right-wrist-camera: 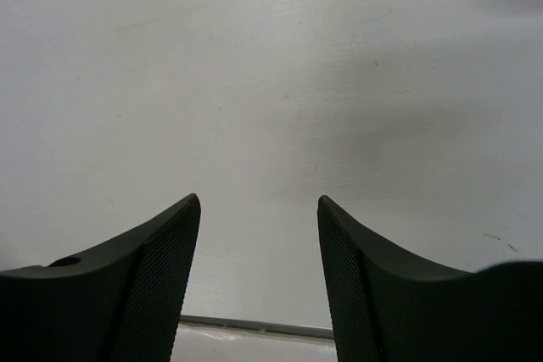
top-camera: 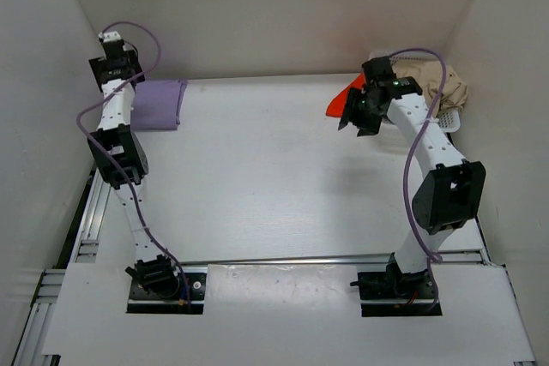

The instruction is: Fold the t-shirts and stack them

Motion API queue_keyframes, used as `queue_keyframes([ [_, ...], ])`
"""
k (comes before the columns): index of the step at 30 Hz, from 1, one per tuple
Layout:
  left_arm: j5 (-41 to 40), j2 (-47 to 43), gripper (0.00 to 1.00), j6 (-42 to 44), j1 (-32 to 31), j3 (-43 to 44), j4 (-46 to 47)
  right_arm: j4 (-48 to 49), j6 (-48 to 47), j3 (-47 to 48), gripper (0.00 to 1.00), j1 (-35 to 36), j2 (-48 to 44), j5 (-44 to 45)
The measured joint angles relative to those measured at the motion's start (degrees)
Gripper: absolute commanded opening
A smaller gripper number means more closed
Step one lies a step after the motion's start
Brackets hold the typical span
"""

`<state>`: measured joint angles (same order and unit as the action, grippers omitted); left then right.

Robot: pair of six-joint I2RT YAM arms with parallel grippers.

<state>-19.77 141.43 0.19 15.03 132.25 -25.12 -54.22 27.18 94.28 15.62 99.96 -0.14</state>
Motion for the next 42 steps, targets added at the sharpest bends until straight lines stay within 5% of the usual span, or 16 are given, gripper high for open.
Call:
queue_keyframes([
  [6,0.8,-26.1,0.99,0.0,-6.0,-18.2,2.2,3.0,1.0,6.6,0.74,-8.3,-2.5,2.8],
  [11,11.0,-46.7,0.99,-0.1,-9.6,-34.9,1.5,7.6,5.3,16.3,0.75,-18.9,3.7,11.2],
  [20,27.3,-45.9,0.99,-0.1,-10.5,-37.0,-21.3,15.2,8.5,32.5,0.80,-26.4,31.0,21.6],
  [23,28.6,-44.8,0.99,-0.1,-10.4,-39.8,-26.4,15.4,7.9,32.4,0.63,-26.4,35.4,24.4],
  [24,28.7,-44.9,0.99,-0.1,-10.3,-40.8,-28.0,15.4,7.7,32.3,0.51,-26.3,36.1,25.2],
  [25,28.9,-45.1,0.99,-0.2,-10.3,-41.5,-29.1,15.5,7.5,32.3,0.17,-26.1,36.3,25.9],
  [27,28.9,-45.3,0.99,-0.2,-10.3,-42.0,-30.6,15.9,7.2,32.1,0.00,-25.7,35.9,27.3],
  [34,28.8,-47.3,0.99,-0.2,-10.4,-41.3,-32.0,18.3,1.6,22.5,0.00,-22.4,25.5,35.8],
  [42,20.2,-60.4,0.99,-0.2,-11.2,-41.3,-29.8,22.7,-9.9,15.8,0.00,-12.0,-0.9,43.3],
])
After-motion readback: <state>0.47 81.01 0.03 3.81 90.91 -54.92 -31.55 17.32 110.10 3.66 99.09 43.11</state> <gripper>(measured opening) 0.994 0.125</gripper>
